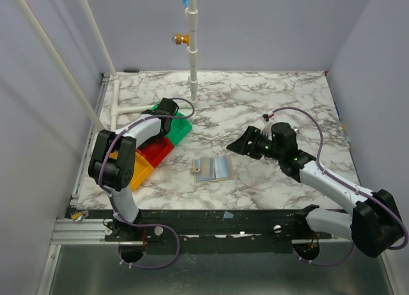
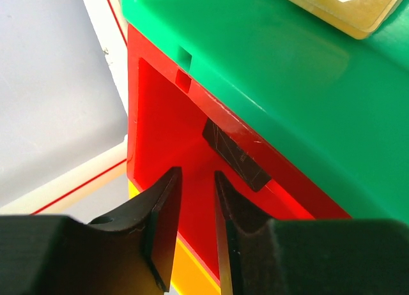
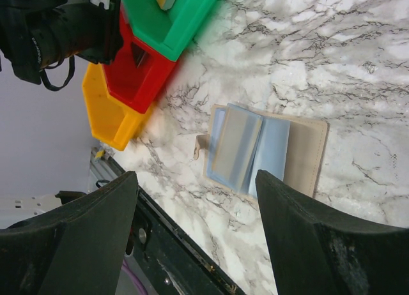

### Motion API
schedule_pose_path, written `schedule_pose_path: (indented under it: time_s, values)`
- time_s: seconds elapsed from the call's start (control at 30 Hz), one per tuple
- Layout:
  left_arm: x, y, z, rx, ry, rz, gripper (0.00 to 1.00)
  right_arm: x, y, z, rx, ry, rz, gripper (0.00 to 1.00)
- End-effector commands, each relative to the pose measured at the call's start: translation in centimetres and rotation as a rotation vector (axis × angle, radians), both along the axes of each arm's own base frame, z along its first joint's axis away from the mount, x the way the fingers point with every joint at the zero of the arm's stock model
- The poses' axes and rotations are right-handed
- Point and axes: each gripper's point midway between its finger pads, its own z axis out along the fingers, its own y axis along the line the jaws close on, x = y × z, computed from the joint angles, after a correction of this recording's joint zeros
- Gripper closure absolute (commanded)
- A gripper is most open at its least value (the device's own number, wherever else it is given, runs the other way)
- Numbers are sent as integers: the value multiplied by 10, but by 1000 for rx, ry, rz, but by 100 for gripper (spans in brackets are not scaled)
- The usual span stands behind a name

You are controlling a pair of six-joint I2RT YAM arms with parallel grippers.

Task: Take the credit cards out of the card holder
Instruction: Place the credit card in the storage box, then remove the credit card from the card holder.

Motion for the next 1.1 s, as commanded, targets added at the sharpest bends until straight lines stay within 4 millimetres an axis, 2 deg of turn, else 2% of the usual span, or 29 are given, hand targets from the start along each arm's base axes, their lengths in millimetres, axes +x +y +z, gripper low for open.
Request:
schedule_pose_path:
  time_s: [0.0,0.17,0.23,0.3,0.37,0.43,0.77,1.07]
  values:
    - [0,3,5,7,-6,26,70,-2,-4,-4,-20,6,-8,22]
    - [0,1,10,-9,-19,36,67,-2,-4,-3,-19,3,-7,22]
    - [0,0,13,-22,-28,43,63,-2,-5,-4,-20,5,-8,22]
    - [0,-2,18,-45,-41,48,55,-2,-4,-5,-20,7,-6,22]
    - [-1,-7,22,-84,-53,53,35,-1,-4,-4,-21,5,-7,22]
    - [-1,-10,28,-117,-71,59,3,-1,-4,-5,-22,7,-5,22]
    - [-3,-30,65,-291,-164,73,2,-1,-2,-12,-37,18,10,21]
    - [-14,-60,87,-524,-230,70,2,1,-5,-18,-65,33,-6,21]
